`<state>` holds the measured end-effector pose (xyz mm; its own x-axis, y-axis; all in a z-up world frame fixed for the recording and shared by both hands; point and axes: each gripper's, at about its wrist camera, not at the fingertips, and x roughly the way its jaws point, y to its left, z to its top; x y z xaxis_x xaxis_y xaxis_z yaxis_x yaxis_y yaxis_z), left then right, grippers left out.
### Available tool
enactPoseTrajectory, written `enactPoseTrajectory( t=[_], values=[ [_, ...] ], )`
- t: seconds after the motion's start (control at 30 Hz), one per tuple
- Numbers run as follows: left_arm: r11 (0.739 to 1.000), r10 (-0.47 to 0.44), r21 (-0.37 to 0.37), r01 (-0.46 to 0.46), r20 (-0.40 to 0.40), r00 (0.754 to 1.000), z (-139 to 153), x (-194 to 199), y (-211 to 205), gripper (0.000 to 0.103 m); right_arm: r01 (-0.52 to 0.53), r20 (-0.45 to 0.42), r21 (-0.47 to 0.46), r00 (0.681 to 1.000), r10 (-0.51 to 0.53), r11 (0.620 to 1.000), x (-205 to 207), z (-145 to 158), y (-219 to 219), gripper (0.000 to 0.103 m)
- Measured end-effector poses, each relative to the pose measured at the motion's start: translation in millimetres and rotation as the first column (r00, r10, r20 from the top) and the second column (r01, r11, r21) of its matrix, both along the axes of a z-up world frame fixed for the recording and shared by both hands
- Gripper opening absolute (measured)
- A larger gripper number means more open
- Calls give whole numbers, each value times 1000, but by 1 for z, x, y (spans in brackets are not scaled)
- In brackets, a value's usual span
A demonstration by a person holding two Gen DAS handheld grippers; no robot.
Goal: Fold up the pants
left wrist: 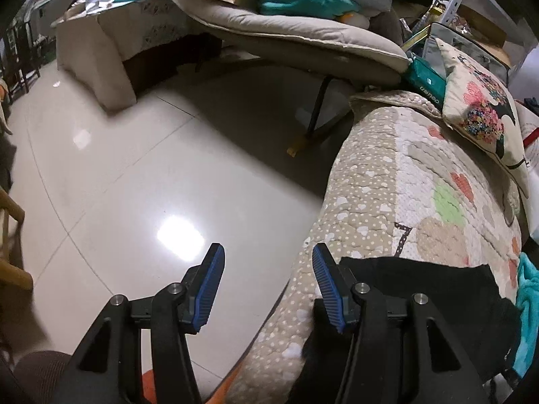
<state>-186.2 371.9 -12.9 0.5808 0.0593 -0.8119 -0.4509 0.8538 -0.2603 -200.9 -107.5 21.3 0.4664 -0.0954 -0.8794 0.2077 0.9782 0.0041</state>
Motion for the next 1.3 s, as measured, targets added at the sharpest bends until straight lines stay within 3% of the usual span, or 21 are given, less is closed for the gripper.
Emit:
enactPoseTrajectory(
  t=[0.07, 0.1, 0.13, 0.2, 0.3, 0.43, 0.7, 0.83, 0.9, 0.97, 1.2, 1.23, 1.27, 1.3],
  values=[
    [996, 53, -76, -56, -40, 998, -5, -8, 6, 54, -70, 6, 32, 998, 70, 997, 1, -2, 18, 67],
    [982, 77, -167, -87, -62, 995, -11, -14, 9, 54, -107, 0, 24, 994, 107, 994, 3, -3, 28, 67],
    [974, 81, -208, -95, -74, 994, -15, -18, 8, 54, -139, 5, 24, 990, 139, 990, 7, -3, 38, 67],
    [967, 65, -240, -88, -101, 993, -21, -23, -1, 54, -219, 27, 36, 976, 218, 975, 12, 2, 59, 67],
    [956, 70, -276, -98, -109, 992, -29, -34, -11, 54, -379, 66, 60, 925, 375, 924, 25, 13, 105, 68],
    [955, 61, -282, -92, -116, 991, -42, -44, -20, 54, -566, 67, 59, 824, 562, 822, 33, 21, 169, 68],
    [938, 34, -340, -67, -104, 994, -54, -50, -22, 55, -767, -25, 14, 641, 767, 642, 70, 6, 282, 74],
    [929, 60, -356, -104, -134, 989, -64, -46, -19, 56, -868, -133, -60, 496, 858, 493, 74, -17, 335, 80],
    [905, 80, -403, -139, -159, 984, -74, -46, -14, 61, -891, -172, -110, 453, 875, 440, 79, -28, 353, 80],
    [897, 88, -417, -147, -158, 984, -76, -46, -14, 62, -896, -202, -135, 442, 874, 422, 87, -36, 362, 83],
    [919, 64, -377, -112, -137, 988, -73, -40, -22, 62, -920, -287, -126, 392, 874, 371, 101, -72, 391, 82],
    [923, 53, -373, -100, -135, 989, -72, -39, -22, 61, -922, -298, -126, 387, 873, 366, 100, -76, 393, 80],
    [924, 34, -373, -80, -128, 991, -71, -37, -23, 55, -922, -303, -133, 388, 870, 365, 99, -77, 394, 62],
    [923, 17, -381, -60, -116, 993, -70, -36, -24, 39, -919, -306, -154, 395, 866, 364, 97, -77, 394, 53]
  ],
)
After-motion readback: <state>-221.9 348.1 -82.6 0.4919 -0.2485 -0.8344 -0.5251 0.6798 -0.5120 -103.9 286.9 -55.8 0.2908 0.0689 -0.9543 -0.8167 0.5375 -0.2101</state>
